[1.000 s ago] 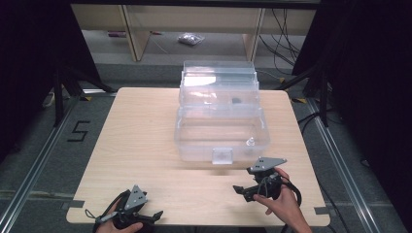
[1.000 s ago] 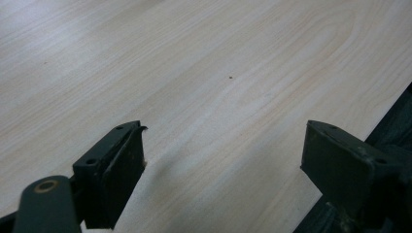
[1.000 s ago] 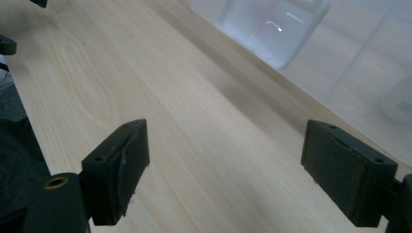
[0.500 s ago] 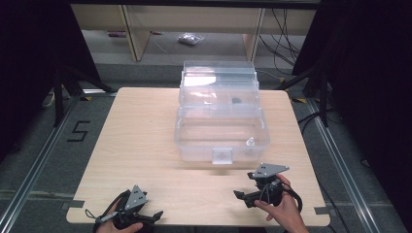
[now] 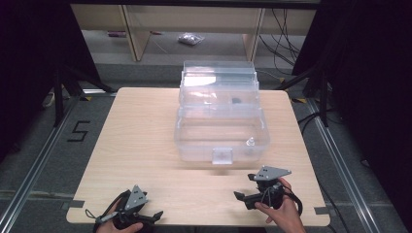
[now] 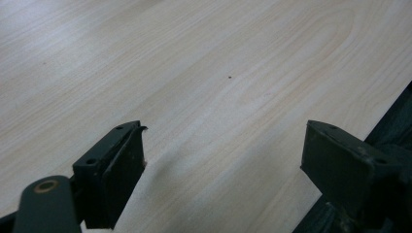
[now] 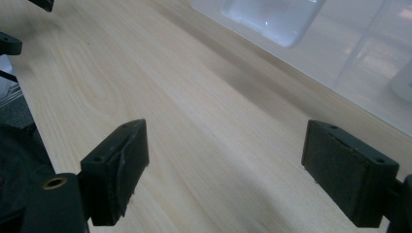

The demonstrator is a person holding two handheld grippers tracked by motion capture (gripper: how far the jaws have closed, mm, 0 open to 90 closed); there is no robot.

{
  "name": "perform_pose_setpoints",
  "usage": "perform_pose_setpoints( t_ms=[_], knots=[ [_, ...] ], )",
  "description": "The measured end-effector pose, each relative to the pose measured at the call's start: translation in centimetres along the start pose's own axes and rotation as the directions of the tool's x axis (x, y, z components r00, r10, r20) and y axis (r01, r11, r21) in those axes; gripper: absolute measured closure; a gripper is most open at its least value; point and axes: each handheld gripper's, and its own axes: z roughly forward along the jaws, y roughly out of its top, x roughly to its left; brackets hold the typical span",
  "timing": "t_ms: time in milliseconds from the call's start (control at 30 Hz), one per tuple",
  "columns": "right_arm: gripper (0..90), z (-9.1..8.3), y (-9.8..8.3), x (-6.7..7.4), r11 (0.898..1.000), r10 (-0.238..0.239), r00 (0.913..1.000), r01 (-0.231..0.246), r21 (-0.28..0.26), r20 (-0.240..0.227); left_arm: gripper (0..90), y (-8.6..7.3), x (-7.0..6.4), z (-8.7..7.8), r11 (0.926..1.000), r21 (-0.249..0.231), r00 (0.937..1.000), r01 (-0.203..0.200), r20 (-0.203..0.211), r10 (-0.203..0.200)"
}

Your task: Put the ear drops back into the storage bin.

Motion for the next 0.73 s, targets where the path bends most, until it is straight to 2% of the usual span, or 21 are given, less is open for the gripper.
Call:
perform_pose_setpoints(
  t_ms=[133,167,200,233,267,433,467,500,533,567,667,733],
  knots=[
    [17.8,0.0,-0.3,0.0,1.000,0.005,1.0000,-0.005,0.007,0.002,15.1,0.0,0.0,0.0,1.0000,0.001,1.0000,-0.001,0.000,0.001],
    [17.6,0.0,-0.4,0.2,0.999,0.030,0.9995,-0.030,0.013,0.008,15.1,0.0,0.0,0.0,1.0000,0.001,1.0000,-0.001,0.000,0.001],
    [17.6,0.0,-0.6,0.1,1.000,0.015,0.9999,-0.015,0.011,0.007,15.1,0.0,0.0,0.0,1.0000,0.001,1.0000,-0.001,0.000,0.001],
    [17.6,-0.1,-0.7,0.3,0.999,0.038,0.9993,-0.039,0.018,0.003,15.1,0.0,0.0,0.0,1.0000,0.001,1.0000,-0.001,0.000,0.001],
    [17.4,0.0,-0.8,0.2,1.000,0.011,0.9999,-0.011,0.012,0.002,15.1,0.0,0.0,0.0,1.0000,0.001,1.0000,-0.001,0.000,0.001],
    [17.0,-0.1,-1.2,0.3,0.999,0.026,0.9997,-0.026,0.030,-0.001,15.1,0.0,0.0,0.0,1.0000,0.008,1.0000,-0.005,-0.004,0.005],
    [17.0,-0.1,-1.3,0.2,0.999,0.011,0.9999,-0.011,0.034,-0.004,15.1,0.0,0.0,0.0,1.0000,0.001,1.0000,-0.003,-0.001,0.003],
    [17.0,-0.1,-1.4,0.3,0.999,0.024,0.9997,-0.024,0.035,-0.005,15.1,0.0,0.0,0.0,0.9999,0.002,0.9999,-0.012,0.000,0.012],
    [17.0,-0.1,-1.5,0.5,0.998,0.051,0.9987,-0.052,0.043,0.007,15.1,0.0,-0.1,0.0,1.0000,0.002,1.0000,-0.001,-0.001,0.001],
    [17.0,-0.1,-1.5,0.3,0.999,0.018,0.9998,-0.018,0.036,0.011,15.1,0.0,-0.1,0.0,1.0000,0.002,1.0000,-0.001,-0.001,0.001],
    [16.9,0.1,-1.5,0.2,0.999,0.013,0.9999,-0.013,0.046,-0.004,15.1,0.0,0.0,0.0,1.0000,0.003,1.0000,-0.006,-0.001,0.006],
    [16.9,0.0,-1.5,0.3,0.998,0.025,0.9997,-0.025,0.053,0.008,15.1,0.0,0.0,0.1,1.0000,0.003,1.0000,-0.006,-0.001,0.006]
  ],
)
